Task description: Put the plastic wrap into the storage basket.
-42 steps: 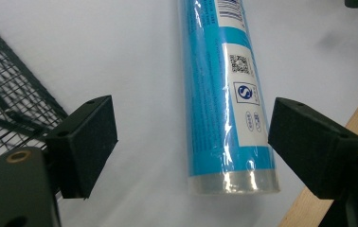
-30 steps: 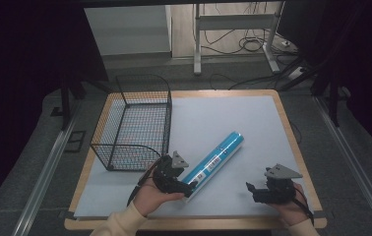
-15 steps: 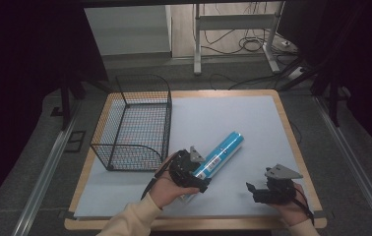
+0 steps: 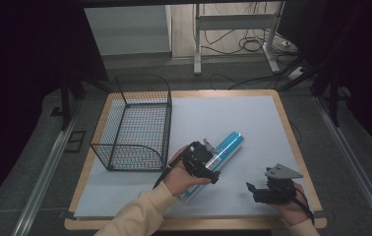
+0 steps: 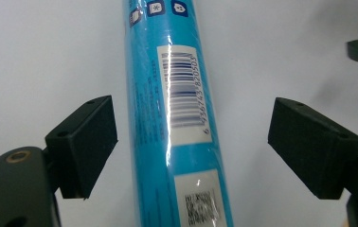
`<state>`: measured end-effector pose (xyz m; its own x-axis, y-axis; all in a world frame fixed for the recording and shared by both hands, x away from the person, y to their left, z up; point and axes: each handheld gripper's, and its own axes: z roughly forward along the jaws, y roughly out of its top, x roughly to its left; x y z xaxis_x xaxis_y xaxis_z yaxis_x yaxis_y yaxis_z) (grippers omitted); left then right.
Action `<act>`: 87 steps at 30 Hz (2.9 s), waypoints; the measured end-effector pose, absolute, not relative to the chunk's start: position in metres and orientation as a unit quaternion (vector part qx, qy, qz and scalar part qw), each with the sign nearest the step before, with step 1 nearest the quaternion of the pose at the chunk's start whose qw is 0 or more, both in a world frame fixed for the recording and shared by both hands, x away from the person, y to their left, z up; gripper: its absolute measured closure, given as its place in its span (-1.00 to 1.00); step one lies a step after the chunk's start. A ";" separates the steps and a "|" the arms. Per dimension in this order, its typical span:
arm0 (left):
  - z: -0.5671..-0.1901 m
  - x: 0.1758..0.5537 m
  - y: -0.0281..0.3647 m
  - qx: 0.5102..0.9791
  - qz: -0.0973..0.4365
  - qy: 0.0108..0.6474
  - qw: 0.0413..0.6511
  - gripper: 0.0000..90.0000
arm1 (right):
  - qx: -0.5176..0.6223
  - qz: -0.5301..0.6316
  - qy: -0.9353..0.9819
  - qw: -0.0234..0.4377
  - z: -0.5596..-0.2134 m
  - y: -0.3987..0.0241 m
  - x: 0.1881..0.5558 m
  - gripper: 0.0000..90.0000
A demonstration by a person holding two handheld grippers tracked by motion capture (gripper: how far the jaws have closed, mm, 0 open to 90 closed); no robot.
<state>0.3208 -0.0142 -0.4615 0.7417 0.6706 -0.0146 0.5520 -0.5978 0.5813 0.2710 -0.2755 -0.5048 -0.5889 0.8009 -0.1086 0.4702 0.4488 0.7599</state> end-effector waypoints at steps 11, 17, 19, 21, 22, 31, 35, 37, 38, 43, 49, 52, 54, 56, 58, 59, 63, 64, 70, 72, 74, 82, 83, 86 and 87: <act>-0.476 0.342 -0.034 0.898 0.081 0.355 0.248 -0.64 | 0.389 0.353 0.819 0.232 -0.506 -0.276 0.271 -0.74; -0.483 0.352 -0.041 0.898 0.073 0.365 0.233 -0.61 | 0.390 0.351 0.819 0.231 -0.506 -0.276 0.272 -0.74; -0.485 0.354 -0.042 0.898 0.070 0.372 0.227 -0.57 | 0.389 0.351 0.819 0.232 -0.506 -0.276 0.272 -0.74; -0.488 0.356 -0.043 0.900 0.065 0.375 0.214 -0.56 | 0.390 0.351 0.818 0.234 -0.506 -0.276 0.272 -0.74; -0.489 0.357 -0.044 0.899 0.065 0.378 0.213 -0.55 | 0.390 0.351 0.818 0.235 -0.506 -0.276 0.272 -0.74; -0.492 0.366 -0.047 0.908 0.064 0.374 0.180 -0.34 | 0.390 0.350 0.819 0.235 -0.506 -0.276 0.272 -0.74; -0.491 0.368 -0.048 0.910 0.058 0.373 0.173 -0.32 | 0.388 0.349 0.820 0.234 -0.507 -0.275 0.272 -0.74; -0.489 0.371 -0.047 0.912 0.048 0.373 0.166 -0.32 | 0.389 0.350 0.819 0.235 -0.506 -0.275 0.271 -0.73; -0.489 0.373 -0.047 0.912 0.044 0.374 0.165 -0.32 | 0.389 0.350 0.819 0.235 -0.506 -0.276 0.271 -0.73; -0.487 0.377 -0.046 0.916 0.037 0.368 0.153 -0.31 | 0.389 0.352 0.818 0.237 -0.505 -0.277 0.271 -0.73; -0.482 0.377 -0.045 0.920 0.026 0.360 0.149 -0.30 | 0.391 0.352 0.816 0.239 -0.505 -0.278 0.272 -0.73; -0.476 0.376 -0.045 0.926 0.026 0.347 0.145 -0.30 | 0.391 0.352 0.816 0.239 -0.505 -0.278 0.272 -0.73; -0.471 0.375 -0.045 0.927 0.025 0.343 0.148 -0.30 | 0.391 0.352 0.816 0.239 -0.505 -0.278 0.272 -0.73; -0.464 0.375 -0.044 0.929 0.023 0.338 0.150 -0.30 | 0.391 0.352 0.816 0.239 -0.505 -0.278 0.272 -0.73; -0.459 0.374 -0.043 0.930 0.029 0.334 0.153 -0.30 | 0.391 0.352 0.816 0.240 -0.505 -0.278 0.272 -0.73; -0.455 0.373 -0.043 0.931 0.032 0.332 0.151 -0.30 | 0.392 0.352 0.816 0.240 -0.505 -0.278 0.272 -0.73; -0.446 0.372 -0.042 0.933 0.038 0.324 0.151 -0.30 | 0.393 0.352 0.815 0.240 -0.505 -0.278 0.272 -0.73; -0.444 0.371 -0.041 0.934 0.040 0.323 0.150 -0.30 | 0.393 0.352 0.815 0.240 -0.505 -0.278 0.272 -0.73; -0.434 0.370 -0.037 0.936 0.052 0.315 0.150 -0.30 | 0.392 0.351 0.816 0.240 -0.504 -0.278 0.272 -0.73; -0.429 0.370 -0.035 0.934 0.055 0.316 0.156 -0.30 | 0.393 0.352 0.815 0.242 -0.504 -0.278 0.272 -0.73; -0.428 0.371 -0.035 0.935 0.056 0.316 0.155 -0.30 | 0.392 0.353 0.814 0.242 -0.504 -0.278 0.272 -0.73; -0.424 0.370 -0.037 0.935 0.064 0.312 0.156 -0.30 | 0.392 0.354 0.813 0.244 -0.504 -0.278 0.272 -0.73; -0.422 0.370 -0.038 0.935 0.066 0.312 0.156 -0.30 | 0.393 0.354 0.813 0.244 -0.504 -0.278 0.271 -0.73; -0.418 0.370 -0.040 0.935 0.070 0.310 0.157 -0.30 | 0.393 0.355 0.812 0.244 -0.503 -0.278 0.271 -0.73; -0.416 0.371 -0.040 0.935 0.070 0.309 0.156 -0.30 | 0.393 0.354 0.813 0.244 -0.504 -0.279 0.271 -0.73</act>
<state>0.3707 -0.0400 -0.4158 0.7991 0.6002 0.0337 0.5567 -0.7599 0.3355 0.2715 -0.2786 -0.5035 -0.5721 0.8115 -0.1191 0.4654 0.4408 0.7676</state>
